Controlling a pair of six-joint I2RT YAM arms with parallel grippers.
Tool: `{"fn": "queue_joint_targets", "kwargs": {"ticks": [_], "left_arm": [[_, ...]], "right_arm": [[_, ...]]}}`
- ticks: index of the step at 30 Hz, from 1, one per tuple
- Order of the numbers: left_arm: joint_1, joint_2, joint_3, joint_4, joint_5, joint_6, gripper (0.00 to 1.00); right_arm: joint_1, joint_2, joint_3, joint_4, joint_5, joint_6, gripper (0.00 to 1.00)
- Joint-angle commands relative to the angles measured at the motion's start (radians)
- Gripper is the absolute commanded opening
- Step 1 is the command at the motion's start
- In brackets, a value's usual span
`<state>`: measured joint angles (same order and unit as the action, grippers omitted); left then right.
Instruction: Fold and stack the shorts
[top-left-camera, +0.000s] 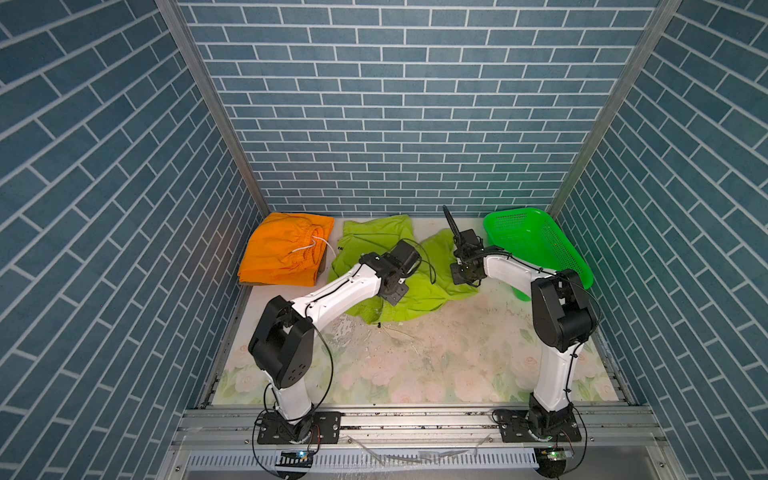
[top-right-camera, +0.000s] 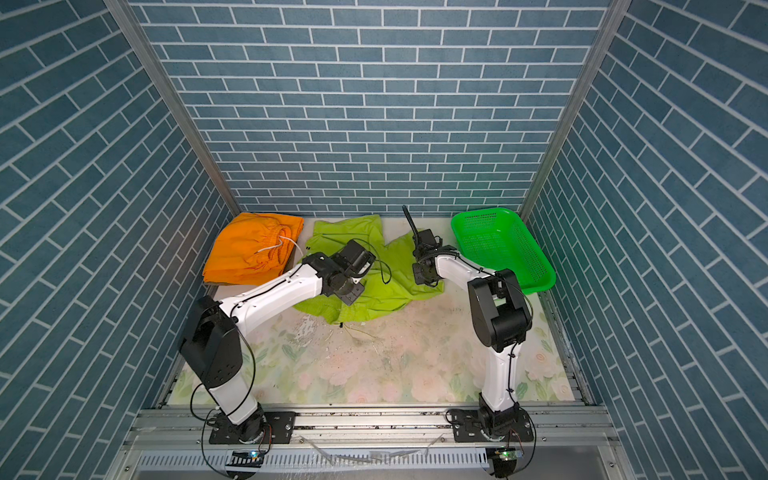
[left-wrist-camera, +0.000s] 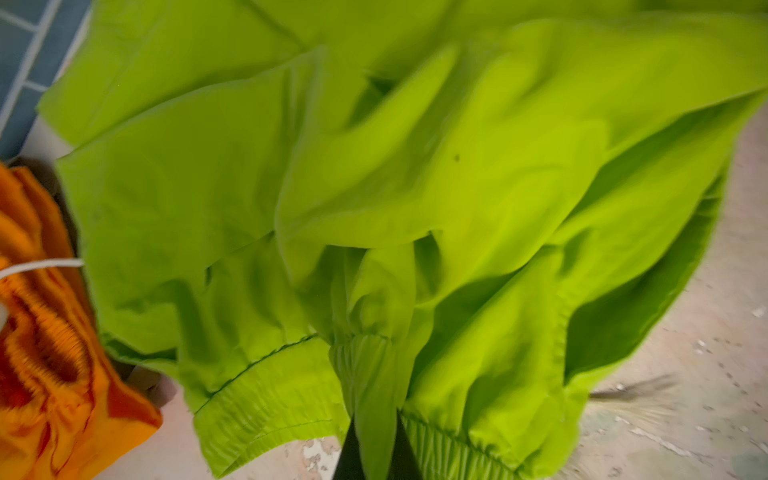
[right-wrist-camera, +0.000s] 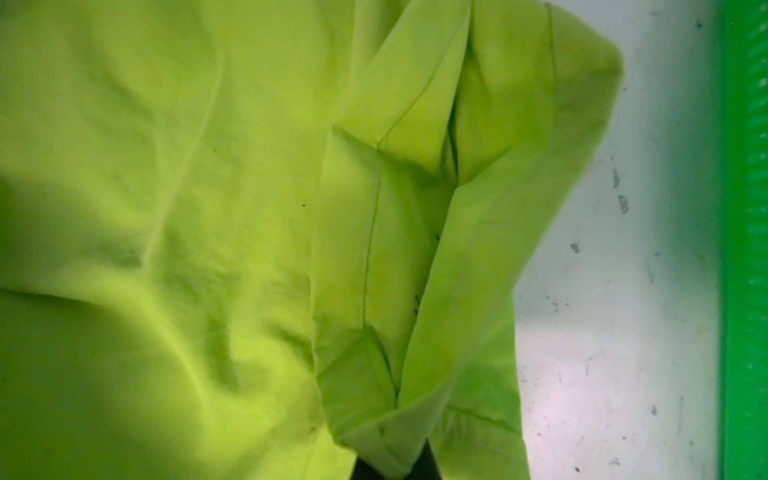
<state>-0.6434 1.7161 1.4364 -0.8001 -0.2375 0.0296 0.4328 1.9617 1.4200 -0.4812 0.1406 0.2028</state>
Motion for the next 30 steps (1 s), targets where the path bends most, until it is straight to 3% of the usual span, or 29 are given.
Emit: {"fn": "queue_joint_targets", "kwargs": {"ticks": [1, 5, 10, 15, 19, 25, 30], "left_arm": [[0.138, -0.122, 0.009, -0.036, -0.069, -0.076, 0.00], [0.241, -0.239, 0.017, -0.009, -0.001, -0.102, 0.00], [0.257, -0.331, -0.038, 0.022, 0.005, -0.133, 0.00], [0.264, -0.423, -0.188, 0.089, -0.069, -0.201, 0.00], [0.281, -0.477, -0.305, 0.144, -0.025, -0.285, 0.00], [0.282, -0.437, -0.399, 0.245, 0.298, -0.401, 0.38], [0.282, -0.460, -0.398, 0.215, 0.414, -0.441, 0.81]], "right_arm": [[-0.064, -0.099, 0.061, -0.045, -0.010, 0.022, 0.00], [-0.184, -0.203, 0.075, -0.048, -0.105, 0.093, 0.00], [-0.292, -0.291, 0.020, -0.033, -0.192, 0.157, 0.00], [-0.321, -0.357, -0.124, 0.047, -0.236, 0.211, 0.00], [-0.321, -0.385, -0.249, 0.126, -0.316, 0.260, 0.00], [-0.318, -0.377, -0.363, 0.192, -0.368, 0.290, 0.00], [-0.321, -0.381, -0.377, 0.188, -0.365, 0.278, 0.00]]}}
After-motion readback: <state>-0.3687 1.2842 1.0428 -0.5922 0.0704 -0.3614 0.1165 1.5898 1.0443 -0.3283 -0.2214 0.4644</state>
